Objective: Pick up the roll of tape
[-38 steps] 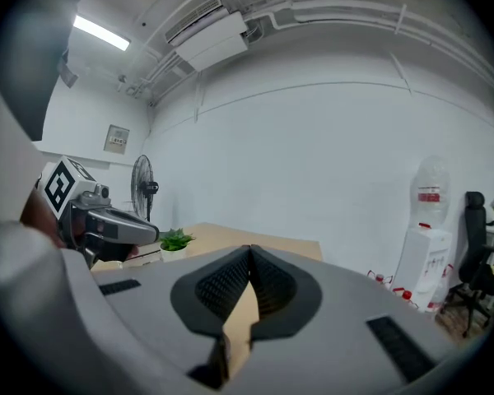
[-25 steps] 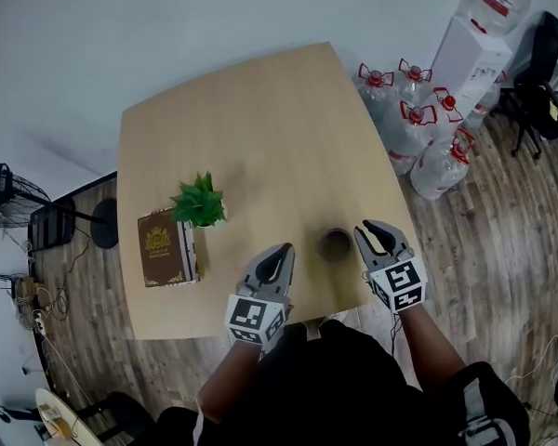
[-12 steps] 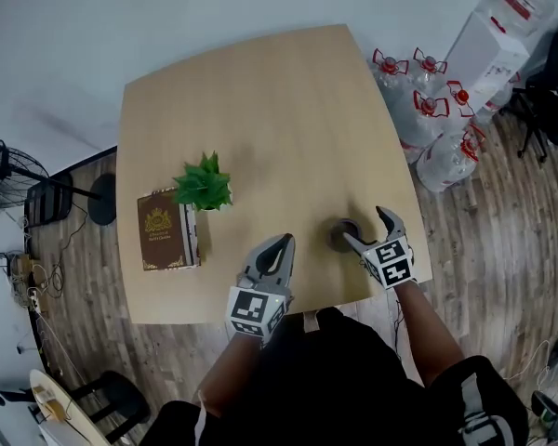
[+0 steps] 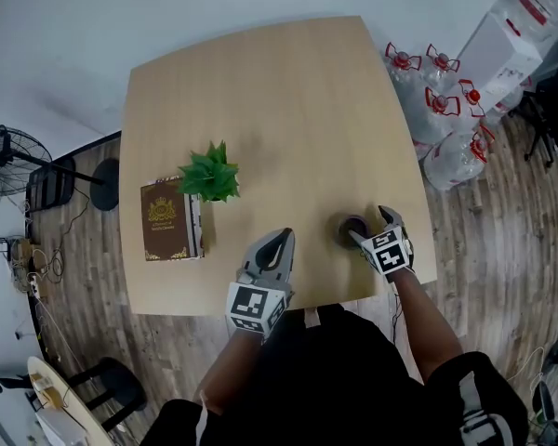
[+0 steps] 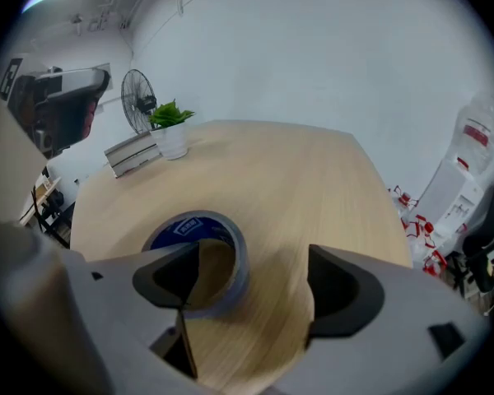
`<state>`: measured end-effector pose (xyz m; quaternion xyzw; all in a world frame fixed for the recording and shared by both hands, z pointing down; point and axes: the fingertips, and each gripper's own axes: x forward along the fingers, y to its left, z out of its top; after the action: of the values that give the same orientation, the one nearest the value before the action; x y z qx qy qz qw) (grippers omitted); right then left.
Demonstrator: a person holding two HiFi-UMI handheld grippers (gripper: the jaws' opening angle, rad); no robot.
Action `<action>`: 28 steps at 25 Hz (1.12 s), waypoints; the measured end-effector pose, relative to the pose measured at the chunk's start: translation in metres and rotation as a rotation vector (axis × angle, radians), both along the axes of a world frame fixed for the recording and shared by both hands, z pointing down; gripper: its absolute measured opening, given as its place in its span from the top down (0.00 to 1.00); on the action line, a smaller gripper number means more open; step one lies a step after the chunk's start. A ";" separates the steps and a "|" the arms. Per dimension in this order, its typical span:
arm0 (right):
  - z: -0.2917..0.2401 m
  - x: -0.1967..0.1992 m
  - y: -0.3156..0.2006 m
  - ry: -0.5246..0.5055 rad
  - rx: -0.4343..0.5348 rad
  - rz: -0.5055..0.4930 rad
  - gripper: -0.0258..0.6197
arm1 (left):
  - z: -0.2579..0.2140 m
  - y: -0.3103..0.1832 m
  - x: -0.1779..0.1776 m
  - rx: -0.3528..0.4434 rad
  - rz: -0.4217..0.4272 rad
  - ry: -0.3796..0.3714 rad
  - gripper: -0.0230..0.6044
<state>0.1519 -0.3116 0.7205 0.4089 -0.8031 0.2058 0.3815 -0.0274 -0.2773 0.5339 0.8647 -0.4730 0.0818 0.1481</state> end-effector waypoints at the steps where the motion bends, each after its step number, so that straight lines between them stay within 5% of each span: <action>1: 0.003 0.000 0.000 0.015 -0.006 -0.006 0.37 | 0.000 0.000 -0.001 -0.002 -0.003 0.001 0.96; 17: 0.009 -0.013 -0.002 0.041 -0.023 -0.013 0.84 | 0.007 -0.003 -0.016 -0.015 -0.024 0.007 0.96; 28: 0.004 -0.011 -0.001 0.085 0.023 0.000 0.87 | 0.006 0.001 -0.024 -0.013 -0.035 0.012 0.96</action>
<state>0.1414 -0.3130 0.7249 0.4217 -0.7884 0.1789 0.4106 -0.0515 -0.2766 0.5399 0.8557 -0.4866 0.0769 0.1582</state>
